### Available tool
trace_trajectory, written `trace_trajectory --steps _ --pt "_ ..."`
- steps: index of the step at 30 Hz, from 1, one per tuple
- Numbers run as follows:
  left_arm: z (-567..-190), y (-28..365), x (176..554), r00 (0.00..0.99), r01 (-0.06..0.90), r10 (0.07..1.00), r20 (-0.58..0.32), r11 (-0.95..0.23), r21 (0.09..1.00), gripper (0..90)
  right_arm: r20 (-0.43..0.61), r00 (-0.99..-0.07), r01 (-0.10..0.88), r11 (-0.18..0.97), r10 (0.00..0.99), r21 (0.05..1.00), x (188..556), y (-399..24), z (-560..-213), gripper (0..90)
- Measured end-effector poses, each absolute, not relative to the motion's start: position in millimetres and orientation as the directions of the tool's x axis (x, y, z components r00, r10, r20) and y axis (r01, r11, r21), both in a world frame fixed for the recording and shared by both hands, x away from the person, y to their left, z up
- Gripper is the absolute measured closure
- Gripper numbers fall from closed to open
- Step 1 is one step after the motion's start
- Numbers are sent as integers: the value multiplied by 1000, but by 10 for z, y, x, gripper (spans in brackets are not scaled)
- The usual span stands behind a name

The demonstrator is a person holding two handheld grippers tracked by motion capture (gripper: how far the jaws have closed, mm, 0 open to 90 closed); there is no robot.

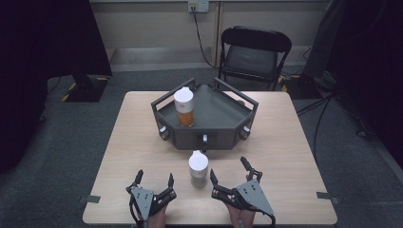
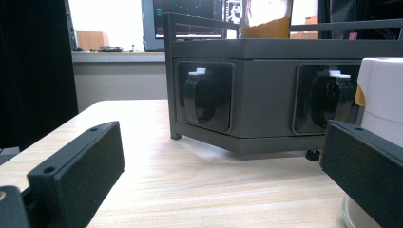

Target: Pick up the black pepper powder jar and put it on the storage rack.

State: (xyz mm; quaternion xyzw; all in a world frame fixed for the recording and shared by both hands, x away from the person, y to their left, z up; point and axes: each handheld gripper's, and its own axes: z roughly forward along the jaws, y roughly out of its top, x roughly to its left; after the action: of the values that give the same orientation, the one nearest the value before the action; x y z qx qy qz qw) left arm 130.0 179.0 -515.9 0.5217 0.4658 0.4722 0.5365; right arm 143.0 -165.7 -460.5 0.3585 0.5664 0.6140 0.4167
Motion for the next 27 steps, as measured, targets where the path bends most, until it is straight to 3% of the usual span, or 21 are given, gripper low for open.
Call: trace_trajectory --steps 27 --pt "-5159 1790 1300 120 -20 993 -7 10 1000 3 -56 -448 -47 39 892 998 1646 -1234 -4568 21"
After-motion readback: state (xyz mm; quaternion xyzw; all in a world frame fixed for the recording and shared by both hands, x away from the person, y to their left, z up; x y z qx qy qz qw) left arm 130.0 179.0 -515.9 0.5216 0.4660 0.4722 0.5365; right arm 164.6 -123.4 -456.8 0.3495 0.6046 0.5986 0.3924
